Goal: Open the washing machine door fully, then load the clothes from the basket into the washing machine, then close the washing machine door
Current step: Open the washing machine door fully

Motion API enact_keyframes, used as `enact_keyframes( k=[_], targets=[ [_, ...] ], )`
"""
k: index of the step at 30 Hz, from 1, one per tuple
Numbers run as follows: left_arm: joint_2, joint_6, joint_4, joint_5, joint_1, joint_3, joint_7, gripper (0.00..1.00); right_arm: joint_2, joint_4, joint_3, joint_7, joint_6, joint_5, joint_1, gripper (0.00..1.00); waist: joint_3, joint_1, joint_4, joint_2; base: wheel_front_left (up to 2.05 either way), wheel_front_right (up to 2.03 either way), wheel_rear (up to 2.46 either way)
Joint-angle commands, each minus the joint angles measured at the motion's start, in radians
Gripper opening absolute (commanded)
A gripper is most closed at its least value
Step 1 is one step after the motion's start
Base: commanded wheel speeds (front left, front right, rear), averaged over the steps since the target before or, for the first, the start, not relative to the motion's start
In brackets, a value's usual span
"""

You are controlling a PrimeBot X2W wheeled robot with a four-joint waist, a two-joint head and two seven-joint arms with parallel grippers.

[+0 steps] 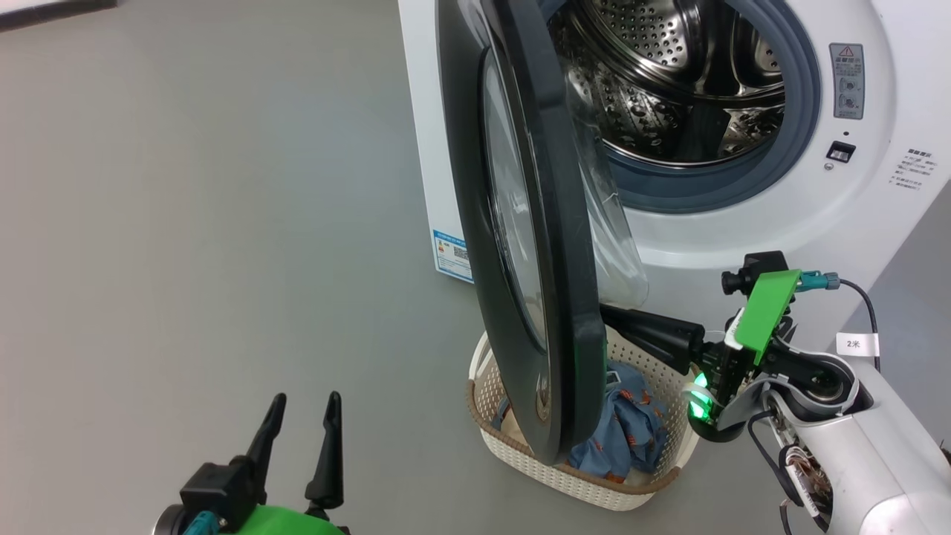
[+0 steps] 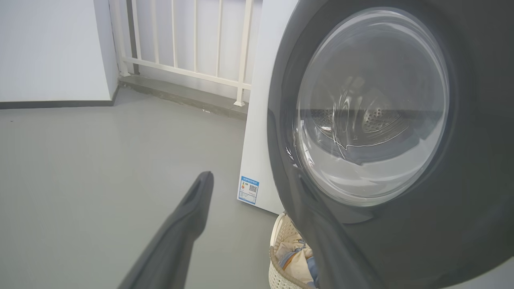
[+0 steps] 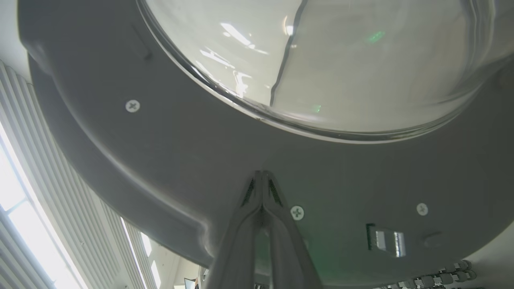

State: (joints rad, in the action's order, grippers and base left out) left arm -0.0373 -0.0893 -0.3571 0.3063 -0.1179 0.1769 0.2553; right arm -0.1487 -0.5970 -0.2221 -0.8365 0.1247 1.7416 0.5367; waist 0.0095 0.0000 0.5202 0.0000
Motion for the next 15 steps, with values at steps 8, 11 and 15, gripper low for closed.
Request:
enact_keyframes(
  k=[8,11,15],
  targets=[
    [-0.013,-0.010,0.003,-0.008,-0.024,-0.018,0.006,1.00,0.026,0.041,0.001,-0.027,0.006,-0.012,-0.025,0.00,-0.010,0.0000,-0.006,0.0000,0.00,0.00,0.00],
    [-0.013,-0.010,0.001,-0.008,-0.025,-0.016,0.006,1.00,0.029,0.047,0.007,-0.031,0.006,-0.015,-0.028,0.00,-0.010,0.0000,-0.006,0.0000,0.00,0.00,0.00],
    [-0.013,-0.012,-0.001,-0.010,-0.028,-0.016,0.006,1.00,0.032,0.054,0.013,-0.032,0.006,-0.018,-0.031,0.00,-0.010,0.0000,-0.007,0.0000,0.00,0.00,0.00]
  ],
)
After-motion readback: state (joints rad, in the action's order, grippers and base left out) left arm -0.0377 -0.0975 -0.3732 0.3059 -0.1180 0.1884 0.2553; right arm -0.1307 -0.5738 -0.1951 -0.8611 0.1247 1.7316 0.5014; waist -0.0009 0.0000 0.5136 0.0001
